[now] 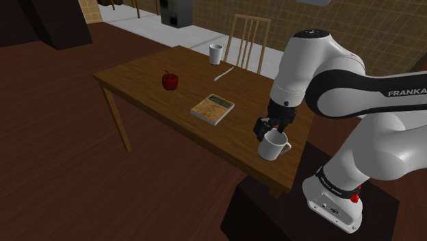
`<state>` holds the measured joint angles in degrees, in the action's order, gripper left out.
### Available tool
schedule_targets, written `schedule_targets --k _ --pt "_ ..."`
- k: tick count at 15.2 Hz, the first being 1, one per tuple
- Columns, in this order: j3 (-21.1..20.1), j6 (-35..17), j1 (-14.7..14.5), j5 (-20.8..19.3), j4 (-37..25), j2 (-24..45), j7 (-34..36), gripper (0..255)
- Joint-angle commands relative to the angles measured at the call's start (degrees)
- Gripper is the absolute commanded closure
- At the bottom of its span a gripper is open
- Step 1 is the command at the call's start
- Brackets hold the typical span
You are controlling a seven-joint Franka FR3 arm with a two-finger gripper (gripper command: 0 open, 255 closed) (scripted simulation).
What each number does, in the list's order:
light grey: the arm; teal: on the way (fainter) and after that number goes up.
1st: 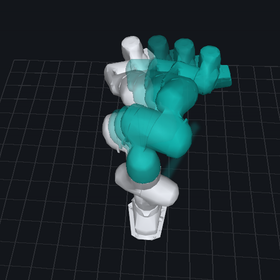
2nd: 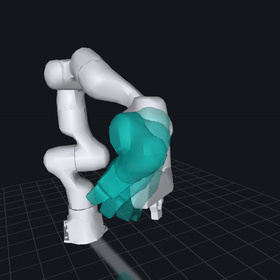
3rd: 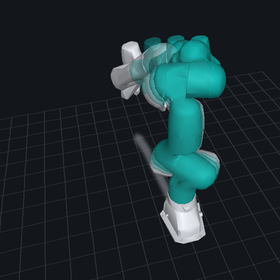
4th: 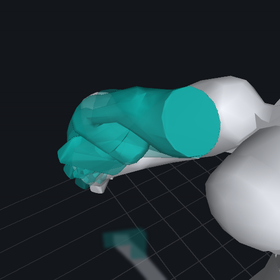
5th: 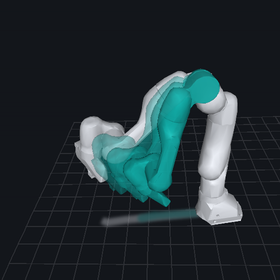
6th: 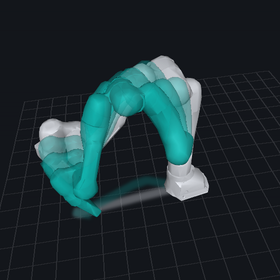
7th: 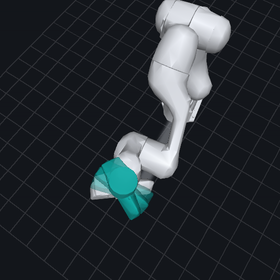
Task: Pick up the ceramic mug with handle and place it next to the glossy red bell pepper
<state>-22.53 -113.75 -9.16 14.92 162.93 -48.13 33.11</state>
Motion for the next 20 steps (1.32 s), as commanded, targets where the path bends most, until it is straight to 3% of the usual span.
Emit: schedule_targets --k 1,8,15,16,20 --pt "-1.5 -1.74 -0.81 1.39 0.95 0.75 1.6 0" --pt "-3.11 -8.39 -1.08 2.81 4.59 3.86 1.53 0" --pt "-3.11 -8.38 -1.08 2.8 4.58 3.86 1.53 0" --pt "-3.11 -8.38 -1.08 2.8 4.58 3.86 1.53 255" --pt "-3.11 -8.38 -1.08 2.8 4.58 3.86 1.53 255"
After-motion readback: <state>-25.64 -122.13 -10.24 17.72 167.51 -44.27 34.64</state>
